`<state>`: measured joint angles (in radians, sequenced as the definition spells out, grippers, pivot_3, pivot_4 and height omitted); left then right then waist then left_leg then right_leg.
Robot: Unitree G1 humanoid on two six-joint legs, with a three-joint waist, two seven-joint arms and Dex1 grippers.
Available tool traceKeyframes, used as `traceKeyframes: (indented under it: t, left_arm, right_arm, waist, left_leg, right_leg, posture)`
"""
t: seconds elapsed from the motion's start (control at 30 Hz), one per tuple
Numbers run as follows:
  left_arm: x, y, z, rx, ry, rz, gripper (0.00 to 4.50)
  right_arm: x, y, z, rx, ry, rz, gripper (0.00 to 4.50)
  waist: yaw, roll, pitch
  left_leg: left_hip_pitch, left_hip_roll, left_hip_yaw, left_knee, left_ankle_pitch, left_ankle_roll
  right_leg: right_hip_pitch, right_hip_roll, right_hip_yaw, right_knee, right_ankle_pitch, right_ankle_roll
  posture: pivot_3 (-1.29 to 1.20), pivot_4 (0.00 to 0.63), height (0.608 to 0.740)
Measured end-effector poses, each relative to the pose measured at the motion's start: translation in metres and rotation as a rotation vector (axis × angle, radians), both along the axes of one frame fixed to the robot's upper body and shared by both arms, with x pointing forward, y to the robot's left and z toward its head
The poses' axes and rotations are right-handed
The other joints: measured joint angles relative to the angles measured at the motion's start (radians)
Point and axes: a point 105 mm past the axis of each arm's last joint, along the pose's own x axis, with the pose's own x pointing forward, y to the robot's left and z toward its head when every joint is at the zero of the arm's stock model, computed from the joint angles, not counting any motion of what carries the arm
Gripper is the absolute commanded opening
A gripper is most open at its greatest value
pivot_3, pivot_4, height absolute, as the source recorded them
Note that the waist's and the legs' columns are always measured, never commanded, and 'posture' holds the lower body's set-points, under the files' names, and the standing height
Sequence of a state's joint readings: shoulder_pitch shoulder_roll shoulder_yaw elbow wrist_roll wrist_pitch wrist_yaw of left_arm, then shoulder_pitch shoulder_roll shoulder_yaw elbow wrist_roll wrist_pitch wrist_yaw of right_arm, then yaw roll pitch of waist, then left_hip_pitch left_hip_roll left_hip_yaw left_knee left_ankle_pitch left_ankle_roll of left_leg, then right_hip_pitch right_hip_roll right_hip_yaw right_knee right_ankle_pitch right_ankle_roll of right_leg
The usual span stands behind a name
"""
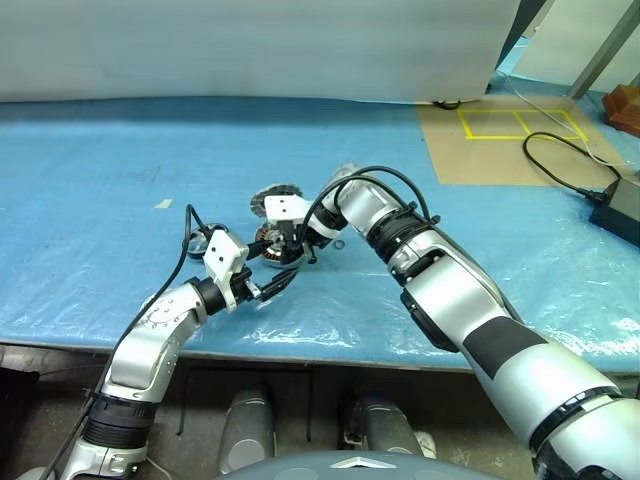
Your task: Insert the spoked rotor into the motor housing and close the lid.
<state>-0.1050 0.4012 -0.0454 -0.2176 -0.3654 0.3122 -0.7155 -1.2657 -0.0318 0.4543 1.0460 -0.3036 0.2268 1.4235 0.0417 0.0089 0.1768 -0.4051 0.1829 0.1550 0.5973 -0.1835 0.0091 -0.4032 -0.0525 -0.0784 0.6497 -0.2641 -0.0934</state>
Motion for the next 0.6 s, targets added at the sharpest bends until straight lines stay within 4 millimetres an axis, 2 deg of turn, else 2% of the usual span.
traceKeyframes:
  t: [0.1,0.2,0.3,0.47,0.6]
  left_arm:
    - [0.0,0.0,0.0,0.0,-0.002,-0.001,4.13]
    - [0.0,-0.001,0.0,-0.002,-0.005,-0.002,4.13]
    - [0.0,-0.001,0.0,-0.004,-0.005,-0.003,4.13]
    - [0.0,-0.002,0.001,-0.005,-0.006,-0.013,4.13]
    - [-0.001,-0.001,0.001,-0.002,-0.004,-0.024,4.13]
  right_arm:
    - [0.001,0.0,0.0,0.001,-0.003,-0.004,0.05]
    - [0.001,0.001,0.0,0.004,-0.012,-0.005,0.64]
    - [0.0,0.001,0.001,0.01,0.005,-0.002,1.59]
    - [-0.002,-0.004,0.004,0.025,0.065,-0.02,1.59]
    - [-0.002,-0.017,0.018,0.055,0.075,-0.016,1.59]
  waist:
    - [0.0,0.0,0.0]
    - [0.0,0.0,0.0]
    - [0.002,0.0,0.0]
    - [0.002,0.0,0.0]
    - [0.005,0.0,0.0]
  left_leg:
    - [0.0,0.0,0.0,0.0,0.0,0.0]
    - [0.0,0.0,0.0,0.0,0.0,0.0]
    - [0.0,0.0,0.0,0.0,0.0,0.0]
    - [0.0,0.0,0.0,0.0,0.0,0.0]
    - [-0.001,0.0,0.0,0.0,0.002,0.003]
  right_leg:
    - [0.0,0.0,0.0,0.0,0.0,0.0]
    - [0.0,0.0,0.0,0.0,0.0,0.0]
    - [0.0,0.0,0.0,0.0,0.0,0.0]
    - [0.0,0.0,0.0,-0.001,0.0,0.0]
    - [0.0,0.0,0.0,-0.002,0.0,0.0]
  posture:
    - [0.0,0.15,0.74]
    - [0.0,0.15,0.74]
    - [0.0,0.15,0.74]
    - [0.0,0.15,0.74]
    - [0.0,0.15,0.74]
